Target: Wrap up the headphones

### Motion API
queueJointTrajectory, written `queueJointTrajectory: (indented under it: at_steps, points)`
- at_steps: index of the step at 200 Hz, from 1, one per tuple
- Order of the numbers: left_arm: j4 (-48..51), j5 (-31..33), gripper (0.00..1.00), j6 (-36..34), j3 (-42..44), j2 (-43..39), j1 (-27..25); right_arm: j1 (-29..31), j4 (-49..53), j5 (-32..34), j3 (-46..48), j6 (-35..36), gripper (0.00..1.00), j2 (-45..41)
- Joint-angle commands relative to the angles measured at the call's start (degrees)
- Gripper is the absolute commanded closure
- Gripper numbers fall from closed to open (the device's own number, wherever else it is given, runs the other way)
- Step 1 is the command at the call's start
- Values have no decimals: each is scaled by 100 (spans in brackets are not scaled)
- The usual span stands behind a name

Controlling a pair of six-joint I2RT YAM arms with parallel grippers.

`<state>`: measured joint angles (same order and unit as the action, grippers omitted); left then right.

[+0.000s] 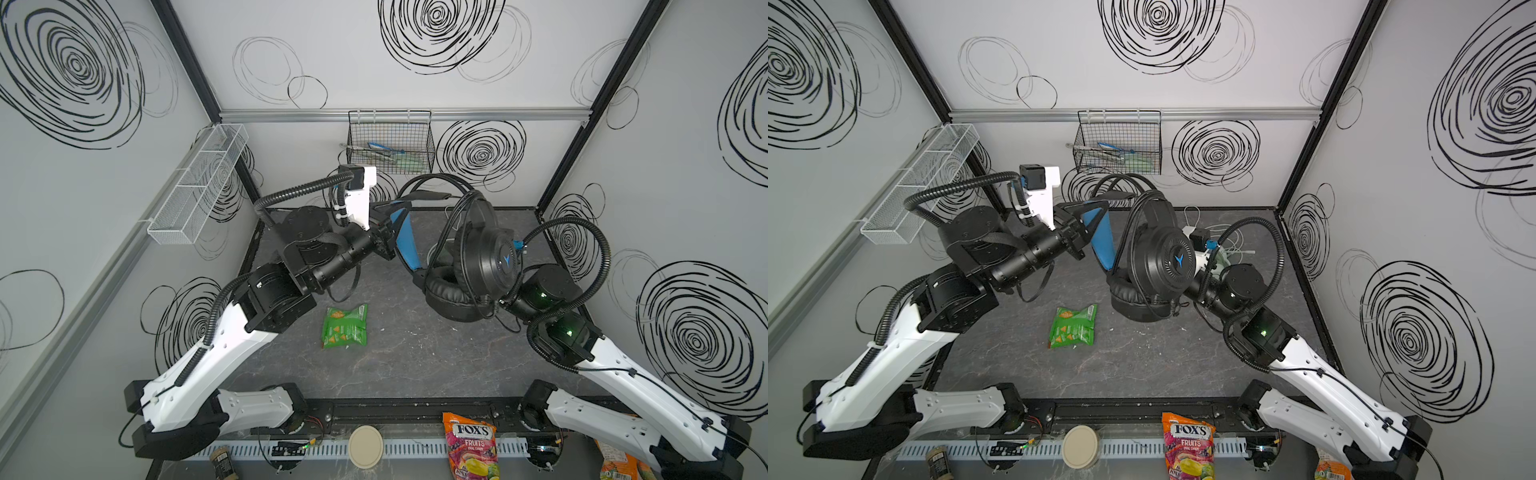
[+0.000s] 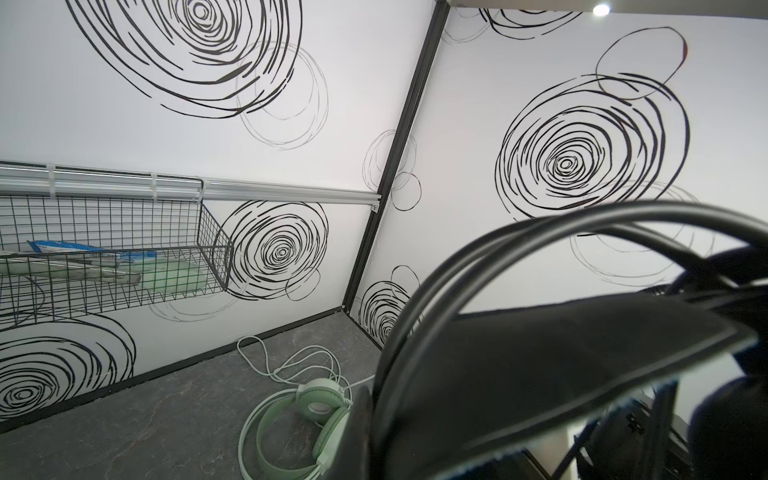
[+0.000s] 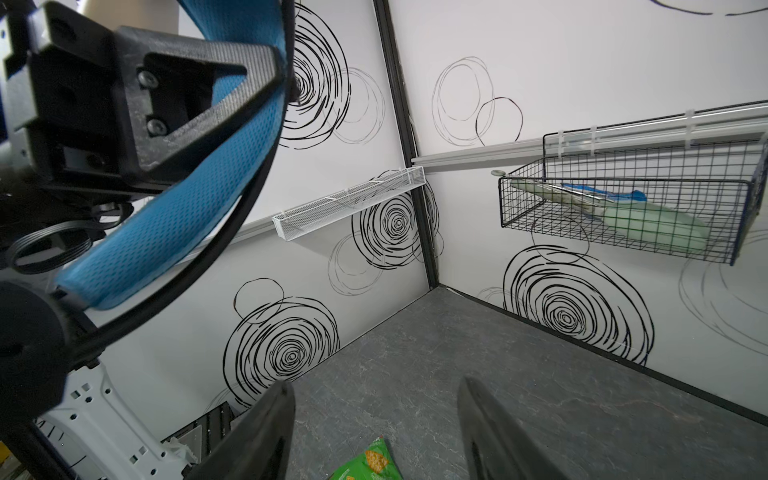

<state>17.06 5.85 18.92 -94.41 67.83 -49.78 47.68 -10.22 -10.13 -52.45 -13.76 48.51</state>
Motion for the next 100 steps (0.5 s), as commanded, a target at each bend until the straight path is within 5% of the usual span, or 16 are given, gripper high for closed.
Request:
queueJointTrajectory:
  at_steps: [1,56,100]
  points:
    - [-930,272,100,197,-68,-103,-31,31,240,84,69,-160,33,-112]
    - [-1003,312,100,278,315,-232,-41,31,321,161,75,-193,46,-211]
    - [-978,339,100,252,261,-236,-48,48,618,124,124,-113,44,-339]
